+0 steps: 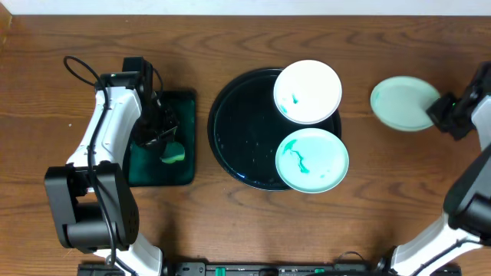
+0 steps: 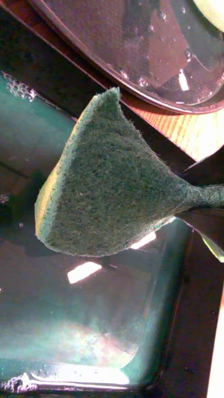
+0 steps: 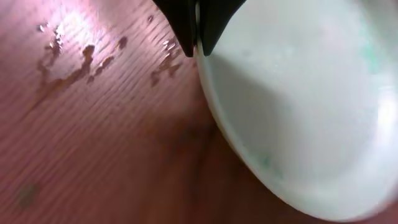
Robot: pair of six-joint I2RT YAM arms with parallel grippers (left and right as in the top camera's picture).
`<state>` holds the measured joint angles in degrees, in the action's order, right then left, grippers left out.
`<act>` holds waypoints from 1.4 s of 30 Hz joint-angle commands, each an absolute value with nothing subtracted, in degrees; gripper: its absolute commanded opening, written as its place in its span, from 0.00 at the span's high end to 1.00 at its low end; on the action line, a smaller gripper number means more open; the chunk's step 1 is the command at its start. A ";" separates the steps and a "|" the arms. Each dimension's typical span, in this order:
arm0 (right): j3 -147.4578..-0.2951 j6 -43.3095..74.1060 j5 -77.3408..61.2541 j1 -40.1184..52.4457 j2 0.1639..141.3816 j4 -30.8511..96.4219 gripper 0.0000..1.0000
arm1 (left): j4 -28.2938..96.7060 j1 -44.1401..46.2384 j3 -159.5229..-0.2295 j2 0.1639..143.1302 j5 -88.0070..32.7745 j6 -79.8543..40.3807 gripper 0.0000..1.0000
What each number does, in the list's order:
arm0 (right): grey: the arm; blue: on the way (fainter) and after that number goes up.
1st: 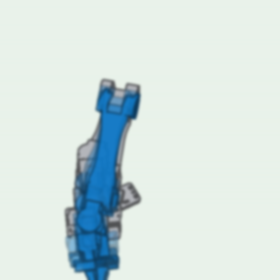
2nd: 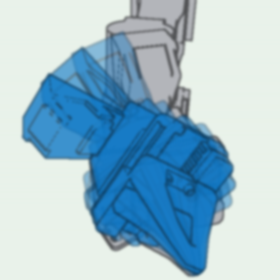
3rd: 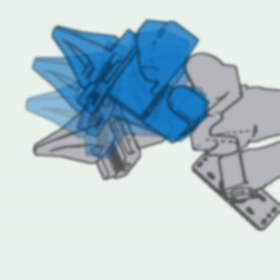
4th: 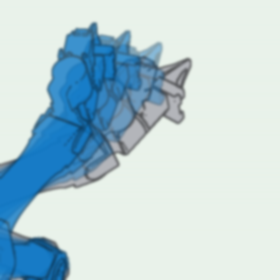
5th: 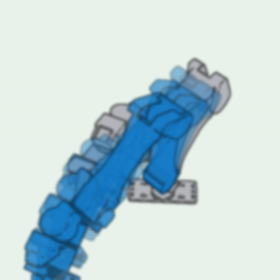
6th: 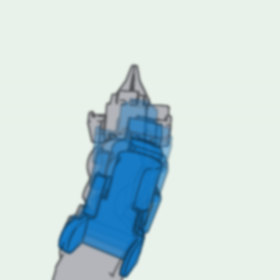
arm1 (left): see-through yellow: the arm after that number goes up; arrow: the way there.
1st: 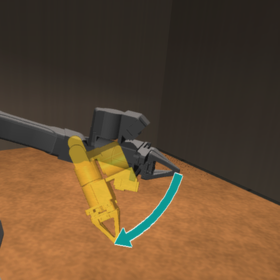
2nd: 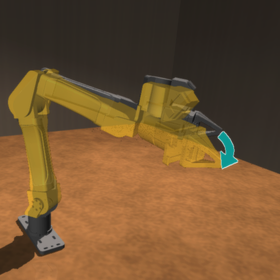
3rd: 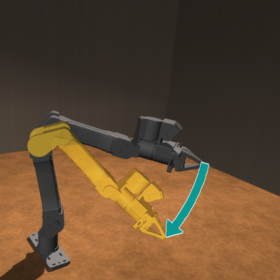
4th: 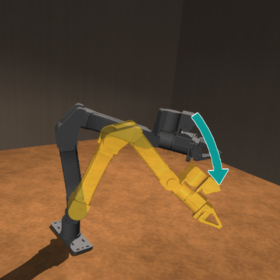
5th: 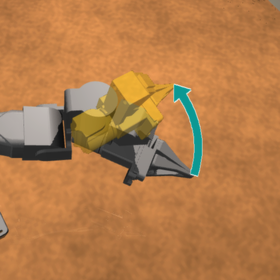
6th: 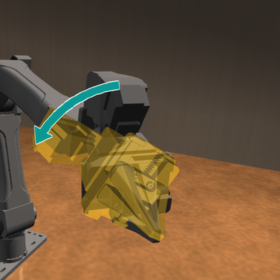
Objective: Clean dirty plates on tray and stack at the side
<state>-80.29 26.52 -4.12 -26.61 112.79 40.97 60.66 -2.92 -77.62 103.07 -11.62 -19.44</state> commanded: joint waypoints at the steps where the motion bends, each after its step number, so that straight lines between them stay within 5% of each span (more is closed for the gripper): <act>1: -80.84 25.61 -3.09 -28.29 114.91 40.38 0.99 | 61.04 -3.20 -77.23 103.13 -10.85 -19.05 0.93; 2: -80.84 23.97 -3.62 -28.77 115.44 40.58 0.90 | 61.04 -3.20 -77.23 103.13 -10.85 -19.05 0.93; 4: -81.25 21.15 -6.70 -28.95 114.91 42.04 0.50 | 61.01 -3.20 -77.23 103.13 -10.87 -19.05 0.93; 11: -87.00 16.60 -14.17 -27.20 105.71 47.00 0.49 | 61.01 -3.20 -77.23 103.13 -10.85 -19.05 0.93; 18: -87.90 -8.75 -23.49 -11.84 95.66 48.97 0.24 | 60.88 -3.20 -77.23 103.13 -10.87 -19.05 0.93; 23: -87.81 -4.58 -19.66 -4.16 104.16 48.51 0.27 | 60.82 -3.20 -77.23 103.13 -10.87 -19.05 0.93; 26: -87.81 2.92 -19.46 -2.85 108.81 53.95 0.48 | 60.82 -3.20 -77.23 103.13 -10.85 -19.05 0.93; 32: -87.53 9.41 -15.90 -1.15 108.29 71.29 0.59 | 60.80 -3.20 -77.23 103.13 -10.87 -17.98 0.93; 42: -72.82 15.81 -15.44 3.46 97.36 72.47 0.57 | 60.80 -3.20 -77.23 103.13 -10.87 -17.56 0.93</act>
<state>-77.58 11.49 -15.92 2.59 101.97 73.43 60.47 -2.92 -77.58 103.07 -11.62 -19.00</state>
